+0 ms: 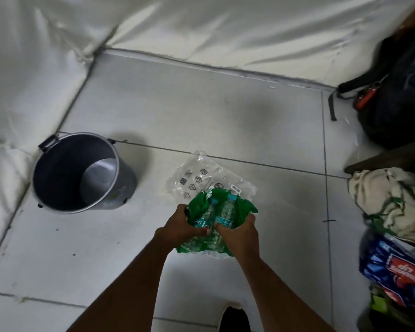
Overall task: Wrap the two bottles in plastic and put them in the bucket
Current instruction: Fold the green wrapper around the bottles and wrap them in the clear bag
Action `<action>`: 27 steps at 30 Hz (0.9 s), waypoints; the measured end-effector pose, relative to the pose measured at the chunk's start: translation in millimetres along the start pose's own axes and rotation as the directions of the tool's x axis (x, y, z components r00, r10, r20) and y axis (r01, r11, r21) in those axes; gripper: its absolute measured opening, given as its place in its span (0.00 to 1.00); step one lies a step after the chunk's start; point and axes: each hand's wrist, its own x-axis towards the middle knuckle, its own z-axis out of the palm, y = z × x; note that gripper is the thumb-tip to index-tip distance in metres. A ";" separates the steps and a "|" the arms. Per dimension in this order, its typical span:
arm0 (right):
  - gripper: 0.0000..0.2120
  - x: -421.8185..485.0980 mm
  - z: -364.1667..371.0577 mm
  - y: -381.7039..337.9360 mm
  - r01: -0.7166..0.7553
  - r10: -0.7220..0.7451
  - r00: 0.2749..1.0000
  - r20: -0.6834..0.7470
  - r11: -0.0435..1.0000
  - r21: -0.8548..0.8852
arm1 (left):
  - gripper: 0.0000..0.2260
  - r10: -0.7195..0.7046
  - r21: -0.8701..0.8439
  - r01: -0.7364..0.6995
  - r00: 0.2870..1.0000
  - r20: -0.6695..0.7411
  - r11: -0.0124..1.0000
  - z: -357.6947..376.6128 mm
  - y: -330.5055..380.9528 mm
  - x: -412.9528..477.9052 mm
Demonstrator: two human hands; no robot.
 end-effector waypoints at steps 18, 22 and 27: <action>0.46 167.7 102.9 5.6 -0.146 0.180 0.975 -0.130 0.960 0.239 | 0.39 0.274 0.383 -0.221 0.957 -0.089 0.897 -10.0 1.8 207.3; 0.49 175.3 109.2 14.6 -0.176 0.214 0.968 -0.129 0.951 0.253 | 0.43 0.289 0.405 -0.224 0.952 -0.104 0.886 -8.0 -5.1 215.9; 0.56 163.0 99.2 17.9 -0.178 0.215 0.966 -0.141 0.955 0.238 | 0.52 0.293 0.531 -0.188 0.949 -0.120 0.826 -21.6 1.6 204.4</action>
